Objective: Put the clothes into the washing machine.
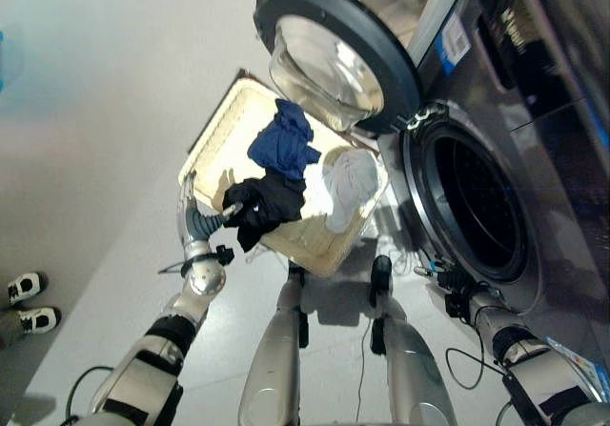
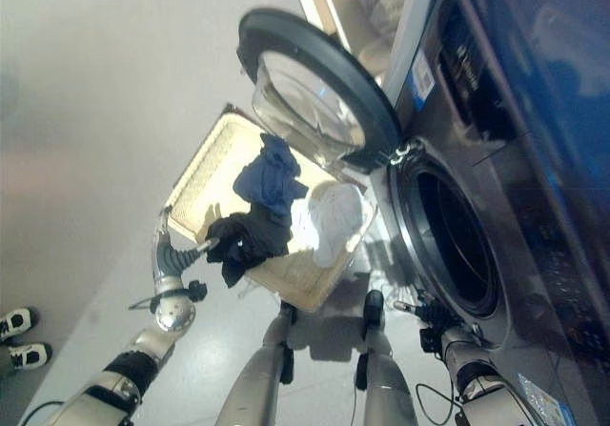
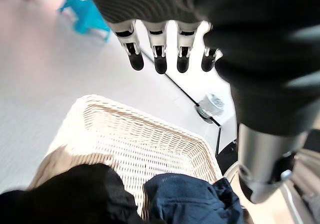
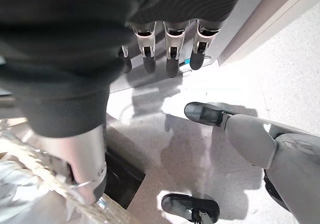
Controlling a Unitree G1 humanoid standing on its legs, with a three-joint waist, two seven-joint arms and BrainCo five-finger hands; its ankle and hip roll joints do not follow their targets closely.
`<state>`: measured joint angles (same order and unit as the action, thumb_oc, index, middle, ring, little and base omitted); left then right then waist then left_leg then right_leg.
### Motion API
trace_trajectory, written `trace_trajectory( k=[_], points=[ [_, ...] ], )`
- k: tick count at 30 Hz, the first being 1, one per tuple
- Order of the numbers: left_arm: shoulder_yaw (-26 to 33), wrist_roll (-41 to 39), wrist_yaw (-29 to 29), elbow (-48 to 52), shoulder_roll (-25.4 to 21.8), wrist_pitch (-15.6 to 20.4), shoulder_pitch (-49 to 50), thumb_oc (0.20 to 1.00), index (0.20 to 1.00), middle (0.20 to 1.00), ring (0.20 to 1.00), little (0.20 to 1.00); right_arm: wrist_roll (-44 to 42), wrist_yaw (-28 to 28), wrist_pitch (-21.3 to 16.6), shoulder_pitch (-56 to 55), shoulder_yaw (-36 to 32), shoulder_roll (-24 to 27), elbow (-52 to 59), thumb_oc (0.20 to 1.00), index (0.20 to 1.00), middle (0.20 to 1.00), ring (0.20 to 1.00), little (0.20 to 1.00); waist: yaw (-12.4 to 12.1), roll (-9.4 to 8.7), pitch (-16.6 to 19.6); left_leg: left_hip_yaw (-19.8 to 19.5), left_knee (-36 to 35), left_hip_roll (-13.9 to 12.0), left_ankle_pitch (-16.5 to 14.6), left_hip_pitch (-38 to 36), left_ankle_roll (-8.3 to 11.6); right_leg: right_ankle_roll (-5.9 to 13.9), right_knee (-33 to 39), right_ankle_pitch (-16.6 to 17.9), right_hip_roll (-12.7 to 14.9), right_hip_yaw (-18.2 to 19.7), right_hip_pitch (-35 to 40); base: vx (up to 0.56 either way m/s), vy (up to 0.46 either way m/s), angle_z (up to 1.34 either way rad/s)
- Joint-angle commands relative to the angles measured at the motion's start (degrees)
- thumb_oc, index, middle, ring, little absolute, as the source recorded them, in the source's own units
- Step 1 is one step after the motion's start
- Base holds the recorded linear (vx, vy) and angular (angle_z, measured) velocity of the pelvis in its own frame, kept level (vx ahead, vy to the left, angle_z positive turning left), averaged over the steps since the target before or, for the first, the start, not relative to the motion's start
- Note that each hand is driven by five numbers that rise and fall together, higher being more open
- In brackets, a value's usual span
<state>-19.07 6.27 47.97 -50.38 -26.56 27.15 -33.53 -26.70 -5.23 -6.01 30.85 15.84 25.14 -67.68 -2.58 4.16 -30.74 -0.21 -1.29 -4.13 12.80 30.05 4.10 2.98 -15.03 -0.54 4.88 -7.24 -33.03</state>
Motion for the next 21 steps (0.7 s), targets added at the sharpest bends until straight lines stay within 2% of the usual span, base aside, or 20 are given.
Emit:
trace_trajectory(
  k=[1,8,16,21],
  points=[
    [-1.3,7.0,3.0,2.1,-2.2,-1.4,-3.3,1.0,1.0,1.0,1.0,1.0,-3.3,0.5,-2.0,-0.4,1.7,1.1,3.7,1.0,1.0,1.0,1.0,1.0,0.4,-4.95,0.9,0.0,8.5,2.5,-7.8,4.0,1.04,4.85,2.9,5.4,2.0,0.3,-4.1,-0.05,-0.027,0.06],
    [-5.8,11.3,0.4,-1.4,-4.9,-5.7,-9.0,1.0,1.0,1.0,1.0,1.0,-4.7,0.2,-2.5,2.1,3.0,3.2,6.1,1.0,1.0,1.0,1.0,1.0,1.8,-5.57,0.9,-0.4,14.8,3.2,-8.5,13.4,1.22,4.57,-1.5,5.5,1.2,0.8,-12.7,-0.02,-0.004,0.07],
    [-9.4,9.9,-4.9,-7.7,-7.3,-5.3,-14.7,1.0,1.0,1.0,1.0,1.0,-5.9,-0.2,-3.0,5.4,5.0,5.2,7.8,1.0,1.0,1.0,1.0,1.0,2.9,-5.75,0.9,-0.6,17.7,2.7,-8.6,19.4,1.54,4.23,-4.5,4.9,-0.1,1.5,-18.8,0.0,0.004,-0.03],
    [-10.7,7.2,-7.9,-11.5,-7.3,-6.7,-16.9,1.0,1.0,1.0,1.0,1.0,-6.6,-0.3,-3.5,7.3,6.0,5.9,8.1,1.0,1.0,1.0,1.0,1.0,3.3,-5.77,0.9,-1.0,18.8,2.7,-8.3,21.9,1.84,4.09,-5.3,4.9,-0.4,1.6,-21.2,0.0,0.005,-0.01]
  ],
)
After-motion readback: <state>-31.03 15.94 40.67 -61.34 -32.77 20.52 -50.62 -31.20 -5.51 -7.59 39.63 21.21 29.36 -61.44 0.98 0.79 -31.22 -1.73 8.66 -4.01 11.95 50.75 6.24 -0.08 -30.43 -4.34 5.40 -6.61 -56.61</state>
